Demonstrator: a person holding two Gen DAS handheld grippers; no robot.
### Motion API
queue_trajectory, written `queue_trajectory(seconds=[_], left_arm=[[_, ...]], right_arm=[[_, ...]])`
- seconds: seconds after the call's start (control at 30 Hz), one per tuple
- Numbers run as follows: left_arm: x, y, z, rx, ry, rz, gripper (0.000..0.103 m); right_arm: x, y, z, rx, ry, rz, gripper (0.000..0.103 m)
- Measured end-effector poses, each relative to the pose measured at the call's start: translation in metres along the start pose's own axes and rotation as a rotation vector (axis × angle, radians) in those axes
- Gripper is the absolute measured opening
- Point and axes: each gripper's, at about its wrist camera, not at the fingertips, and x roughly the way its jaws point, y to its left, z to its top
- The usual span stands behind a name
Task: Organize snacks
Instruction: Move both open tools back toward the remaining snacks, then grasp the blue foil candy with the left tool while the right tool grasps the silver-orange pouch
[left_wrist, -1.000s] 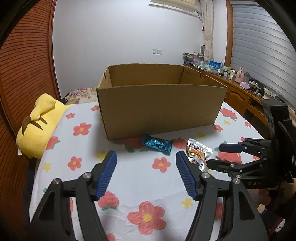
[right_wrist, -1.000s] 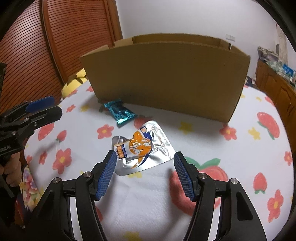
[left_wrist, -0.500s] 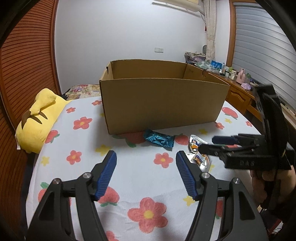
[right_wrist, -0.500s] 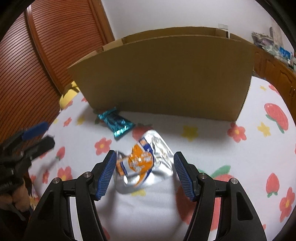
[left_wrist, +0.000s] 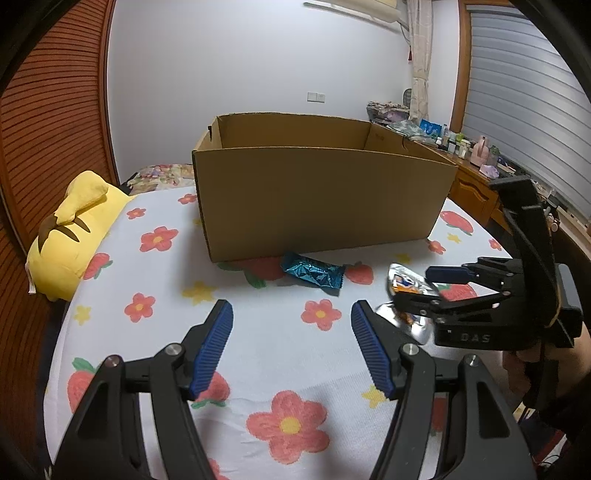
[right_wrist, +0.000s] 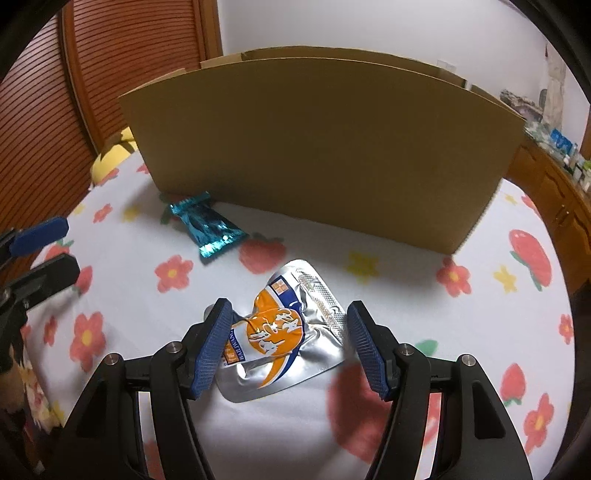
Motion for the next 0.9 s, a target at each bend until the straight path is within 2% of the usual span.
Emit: queue_trajectory(seconds=[0.23, 0.53, 0.67, 0.9], left_arm=[[0.015, -0.005, 0.005, -0.011, 0.019, -0.026, 0.067], [0.063, -0.01, 0.029, -0.038, 0.083, -0.043, 0.067], [0.091, -0.009, 0.037, -0.064, 0.147, -0.024, 0.066], [0.12, -0.011, 0.04, -0.091, 0.207, -0.003, 0.065]], right_arm=[[-0.008, -0.013, -0.009, 0.02, 0.012, 0.002, 0.067], [-0.019, -0.015, -0.011, 0.037, -0.022, 0.042, 0.067], [-0.022, -0.016, -0.014, 0.047, -0.029, 0.064, 0.067], [-0.026, -0.025, -0.025, 0.076, -0.027, 0.09, 0.067]])
